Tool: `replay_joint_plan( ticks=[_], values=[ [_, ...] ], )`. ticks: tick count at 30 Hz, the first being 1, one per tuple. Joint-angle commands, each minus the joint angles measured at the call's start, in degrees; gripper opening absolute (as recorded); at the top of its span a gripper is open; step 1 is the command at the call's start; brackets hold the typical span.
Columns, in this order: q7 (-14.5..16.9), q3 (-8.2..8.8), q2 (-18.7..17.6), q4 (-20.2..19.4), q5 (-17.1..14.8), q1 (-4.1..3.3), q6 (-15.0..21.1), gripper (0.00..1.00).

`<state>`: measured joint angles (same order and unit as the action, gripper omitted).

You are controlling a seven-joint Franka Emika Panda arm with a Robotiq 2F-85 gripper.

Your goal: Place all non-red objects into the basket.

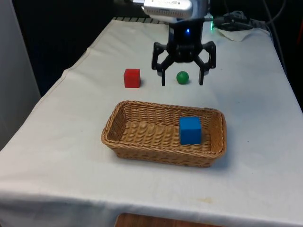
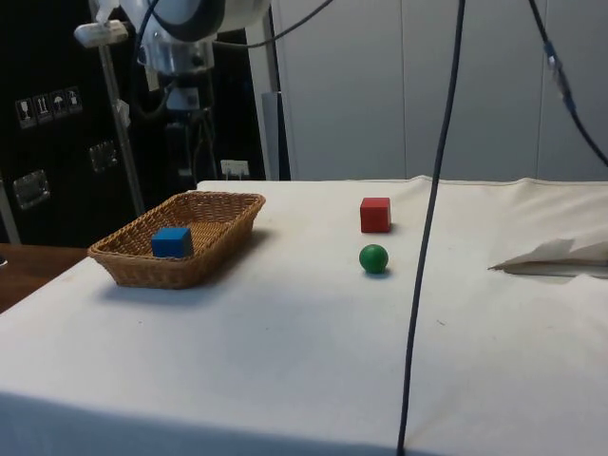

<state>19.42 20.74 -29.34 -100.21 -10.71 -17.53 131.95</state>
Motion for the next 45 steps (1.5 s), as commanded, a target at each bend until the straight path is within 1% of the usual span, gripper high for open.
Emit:
replay_joint_plan(
  ticks=[1,3,4,5,6,10,13,14,15,17,19,20,23,24,25,27,33,34,35,37,42,43,44,45],
  values=[
    [-0.06,0.4,1.2,-1.38,0.69,-0.4,0.46,1.0],
    [-0.06,0.46,2.58,-2.75,1.2,-0.4,0.4,1.0],
    [-0.11,0.52,3.9,-4.07,1.78,-0.4,0.4,1.0],
    [0.06,0.11,3.32,-3.32,1.26,0.0,0.0,1.0],
    [-0.11,0.57,4.64,-4.76,2.06,-0.4,0.34,1.0],
    [-0.23,0.63,7.33,-7.33,3.27,-0.46,0.34,1.0],
    [-0.4,0.69,10.03,-9.85,4.53,-0.4,0.34,1.0],
    [0.06,0.23,9.0,-8.77,3.55,0.0,0.0,1.0],
    [-0.4,0.69,10.71,-10.43,4.81,-0.4,0.4,1.0],
    [-0.46,0.74,12.03,-11.63,5.5,-0.4,0.4,1.0],
    [-0.52,0.74,13.29,-12.83,6.07,-0.34,0.46,1.0],
    [-0.57,0.8,14.73,-14.15,6.76,-0.29,0.46,1.0],
    [-0.57,0.86,16.67,-15.99,7.68,-0.29,0.52,1.0],
    [-0.06,0.52,16.04,-15.36,6.76,0.0,0.0,1.0],
    [-0.57,0.86,17.36,-16.62,7.96,-0.23,0.52,1.0],
    [-0.57,0.92,19.19,-18.45,8.77,-0.23,0.52,1.0],
    [-0.46,0.92,22.98,-22.0,9.97,-0.11,0.23,1.0],
    [-0.06,0.8,22.57,-21.6,9.17,0.0,0.0,1.0],
    [-0.46,0.97,23.66,-22.57,10.14,-0.11,0.17,1.0],
    [-0.46,0.97,25.67,-24.35,10.77,-0.06,0.0,1.0],
    [-0.52,0.92,28.99,-27.27,11.69,0.0,-0.23,1.0],
    [-0.06,0.86,28.82,-27.22,10.94,0.0,-0.17,1.0],
    [-0.52,0.92,30.31,-28.48,12.09,0.06,-0.29,1.0],
    [-0.52,0.92,30.88,-28.99,12.2,0.06,-0.29,1.0]
  ],
)
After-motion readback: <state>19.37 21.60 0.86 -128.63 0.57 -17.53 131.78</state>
